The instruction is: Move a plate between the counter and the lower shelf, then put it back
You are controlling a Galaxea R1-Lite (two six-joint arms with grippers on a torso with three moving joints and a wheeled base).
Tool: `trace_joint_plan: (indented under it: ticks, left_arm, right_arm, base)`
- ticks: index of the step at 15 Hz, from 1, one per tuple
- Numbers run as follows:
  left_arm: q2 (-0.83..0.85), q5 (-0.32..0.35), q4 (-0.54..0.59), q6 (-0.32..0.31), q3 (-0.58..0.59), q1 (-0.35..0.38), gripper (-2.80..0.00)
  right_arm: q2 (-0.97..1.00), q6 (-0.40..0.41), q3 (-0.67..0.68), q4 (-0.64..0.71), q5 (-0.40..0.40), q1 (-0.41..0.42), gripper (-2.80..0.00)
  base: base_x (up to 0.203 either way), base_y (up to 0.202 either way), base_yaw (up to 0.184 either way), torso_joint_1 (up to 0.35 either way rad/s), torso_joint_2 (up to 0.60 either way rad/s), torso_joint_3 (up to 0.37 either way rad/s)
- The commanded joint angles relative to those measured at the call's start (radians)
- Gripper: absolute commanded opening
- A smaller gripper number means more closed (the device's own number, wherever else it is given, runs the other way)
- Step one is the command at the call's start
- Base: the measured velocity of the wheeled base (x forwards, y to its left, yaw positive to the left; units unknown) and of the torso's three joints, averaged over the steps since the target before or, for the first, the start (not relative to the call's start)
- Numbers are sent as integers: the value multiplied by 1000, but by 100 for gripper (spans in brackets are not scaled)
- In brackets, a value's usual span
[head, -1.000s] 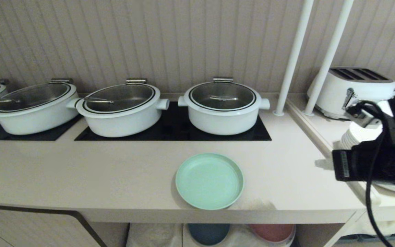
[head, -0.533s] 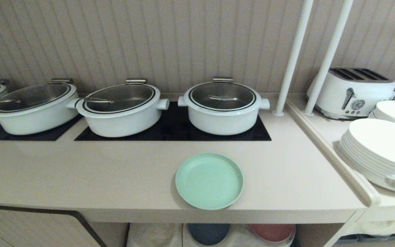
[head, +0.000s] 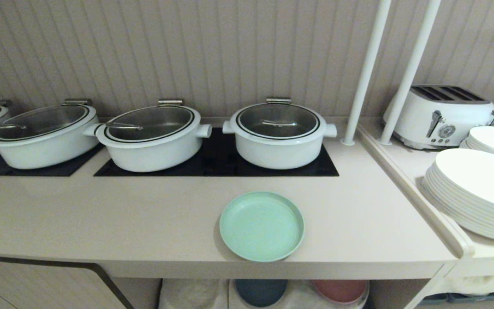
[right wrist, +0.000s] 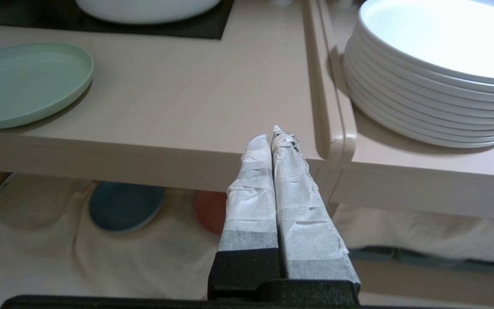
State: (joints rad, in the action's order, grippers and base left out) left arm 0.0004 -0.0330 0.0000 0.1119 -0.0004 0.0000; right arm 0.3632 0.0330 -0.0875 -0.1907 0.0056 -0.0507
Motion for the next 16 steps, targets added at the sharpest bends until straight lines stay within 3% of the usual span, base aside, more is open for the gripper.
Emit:
trace_joint_plan:
  ticks: [1, 5, 16]
  left_arm:
    - [0, -1, 0, 1, 0, 0, -280]
    - [0, -1, 0, 2, 0, 0, -280]
    - [0, -1, 0, 2, 0, 0, -280]
  right_arm:
    - [-186, 10, 62, -12, 5, 27, -280]
    - [-363, 74, 87, 16, 10, 52, -280]
    - [-363, 11, 87, 31, 13, 51, -280]
  base:
    - [0, 0, 0, 0, 0, 0]
    - [0, 0, 0, 0, 0, 0]
    - [0, 0, 0, 0, 0, 0]
